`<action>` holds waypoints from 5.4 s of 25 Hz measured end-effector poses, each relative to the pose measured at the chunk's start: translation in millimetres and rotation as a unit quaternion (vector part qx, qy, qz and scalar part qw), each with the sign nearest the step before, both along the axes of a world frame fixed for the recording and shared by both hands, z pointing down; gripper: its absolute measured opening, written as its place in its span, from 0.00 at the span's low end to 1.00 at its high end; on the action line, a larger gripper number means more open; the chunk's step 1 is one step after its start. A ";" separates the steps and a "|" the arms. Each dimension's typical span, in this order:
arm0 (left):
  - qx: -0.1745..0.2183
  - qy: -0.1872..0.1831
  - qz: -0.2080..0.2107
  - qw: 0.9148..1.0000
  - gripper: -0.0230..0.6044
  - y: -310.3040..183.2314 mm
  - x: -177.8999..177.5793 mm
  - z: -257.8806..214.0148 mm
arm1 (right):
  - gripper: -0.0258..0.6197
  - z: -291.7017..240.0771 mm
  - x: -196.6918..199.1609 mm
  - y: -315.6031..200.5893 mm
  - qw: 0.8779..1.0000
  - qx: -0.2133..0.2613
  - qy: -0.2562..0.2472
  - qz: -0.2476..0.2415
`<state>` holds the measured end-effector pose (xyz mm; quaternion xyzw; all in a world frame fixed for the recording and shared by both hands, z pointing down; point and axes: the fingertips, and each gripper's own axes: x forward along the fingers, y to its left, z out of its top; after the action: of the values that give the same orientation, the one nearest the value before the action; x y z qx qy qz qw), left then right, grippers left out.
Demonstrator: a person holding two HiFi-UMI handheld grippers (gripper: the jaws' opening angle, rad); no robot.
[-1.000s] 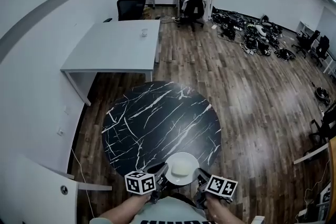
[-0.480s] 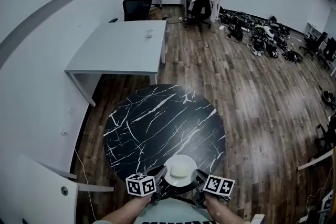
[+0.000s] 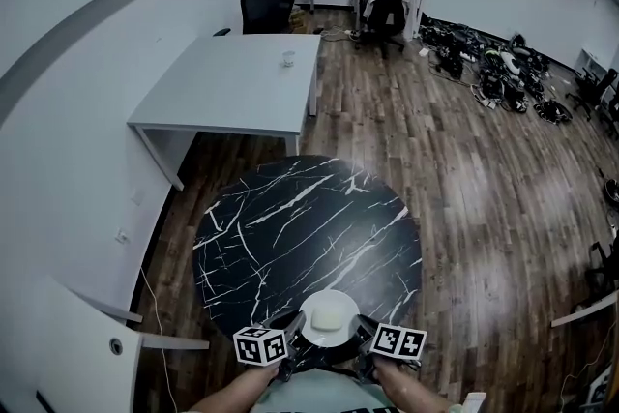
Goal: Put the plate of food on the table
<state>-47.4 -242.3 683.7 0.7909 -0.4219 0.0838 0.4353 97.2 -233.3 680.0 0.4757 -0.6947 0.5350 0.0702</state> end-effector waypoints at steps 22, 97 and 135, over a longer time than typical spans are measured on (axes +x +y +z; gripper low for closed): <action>-0.044 -0.036 -0.014 0.998 0.11 -15.4 2.8 74.6 | 0.10 82.3 1.6 -26.7 0.998 -0.051 0.006 -0.047; -0.052 -0.124 0.038 0.990 0.08 31.9 -50.7 127.7 | 0.12 108.0 29.4 1.3 0.992 0.007 0.129 0.002; 0.174 -0.041 0.152 0.972 0.05 224.3 -32.7 -52.0 | 0.06 -46.0 -80.7 214.3 0.956 0.175 0.229 -0.055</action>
<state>-80.1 -17.9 631.7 0.9053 -0.3222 0.1070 0.2553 16.6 -19.0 633.9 0.5509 -0.7682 0.2769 0.1724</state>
